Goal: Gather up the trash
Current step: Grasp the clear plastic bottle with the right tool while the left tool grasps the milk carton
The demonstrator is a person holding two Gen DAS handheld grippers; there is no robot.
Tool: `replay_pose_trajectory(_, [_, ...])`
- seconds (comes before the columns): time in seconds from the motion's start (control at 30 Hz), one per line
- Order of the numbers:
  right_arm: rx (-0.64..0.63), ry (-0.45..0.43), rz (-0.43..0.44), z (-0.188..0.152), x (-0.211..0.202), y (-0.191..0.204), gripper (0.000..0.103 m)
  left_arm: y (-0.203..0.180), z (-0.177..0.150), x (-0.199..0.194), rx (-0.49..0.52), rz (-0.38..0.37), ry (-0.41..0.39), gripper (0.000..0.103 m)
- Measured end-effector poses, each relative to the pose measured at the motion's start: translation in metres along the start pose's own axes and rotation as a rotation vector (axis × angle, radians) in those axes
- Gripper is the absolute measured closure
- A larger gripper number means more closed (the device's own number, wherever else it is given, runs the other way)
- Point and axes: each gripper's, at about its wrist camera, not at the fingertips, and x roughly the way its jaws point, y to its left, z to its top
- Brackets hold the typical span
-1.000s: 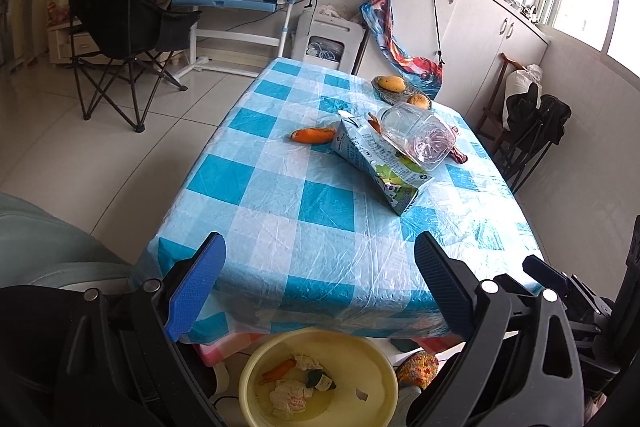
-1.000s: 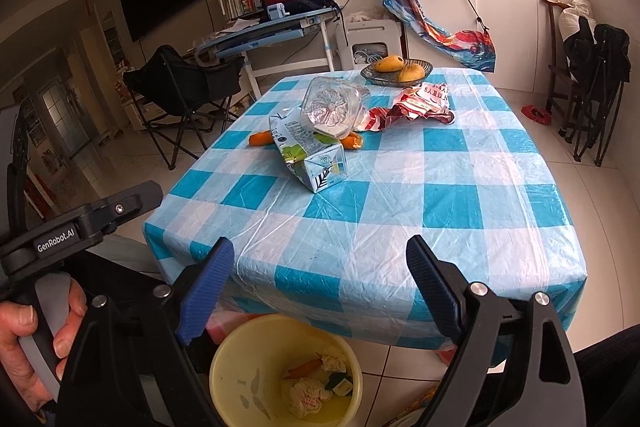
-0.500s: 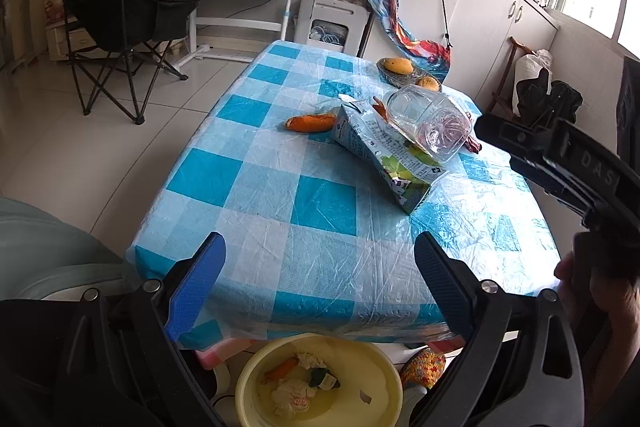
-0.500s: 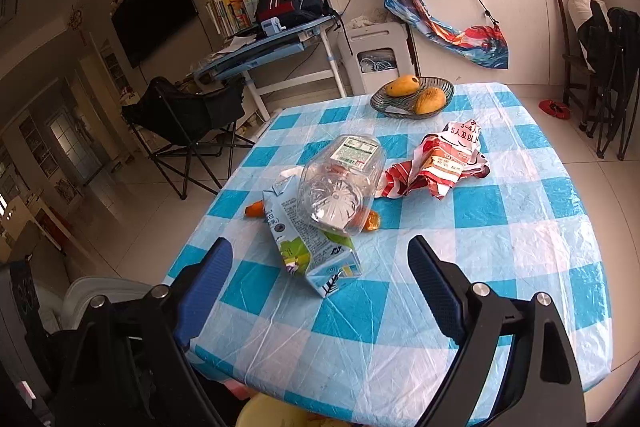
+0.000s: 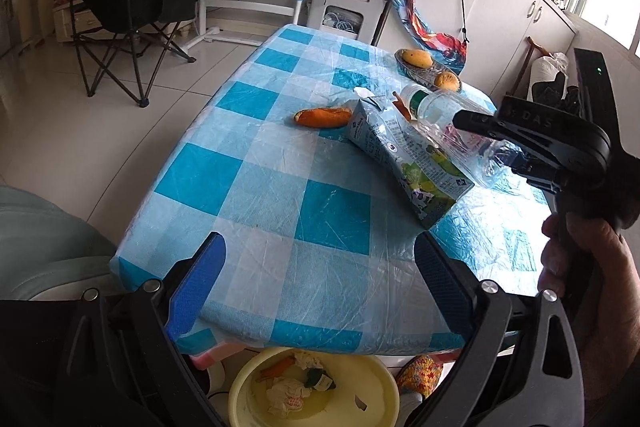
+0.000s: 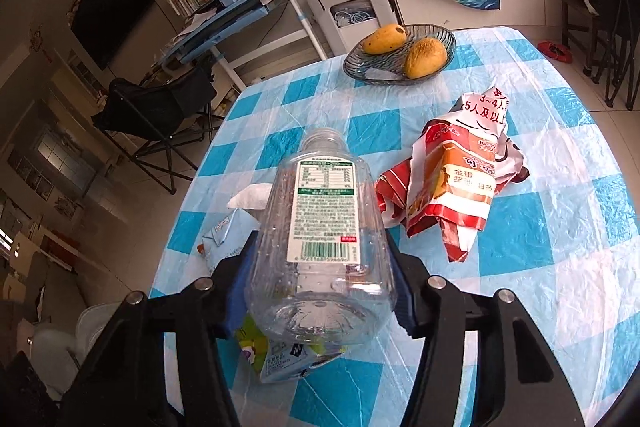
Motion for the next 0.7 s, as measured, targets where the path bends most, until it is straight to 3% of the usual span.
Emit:
replay_pose_trajectory(0.07, [-0.03, -0.013, -0.005, -0.008, -0.023, -0.008, 0.047, -0.005, 0.008, 0.006, -0.015, -0.011, -0.002, 0.011])
replay_pose_trajectory(0.2, [-0.145, -0.014, -0.096, -0.034, -0.051, -0.022, 0.047, -0.023, 0.026, 0.029, -0.046, -0.024, 0.007, 0.011])
replay_pose_trajectory(0.43, [-0.116, 0.064, -0.119, -0.055, -0.041, -0.05, 0.043, -0.065, 0.05, 0.071, -0.062, 0.039, 0.049, 0.011])
replay_pose_trajectory(0.57, [-0.163, 0.047, -0.144, -0.056, -0.042, -0.045, 0.035, -0.078, 0.06, 0.092, -0.054, 0.109, 0.088, 0.011])
replay_pose_trajectory(0.7, [-0.161, 0.031, -0.149, -0.052, -0.041, -0.048, 0.031, -0.083, 0.063, 0.103, -0.034, 0.117, 0.098, 0.011])
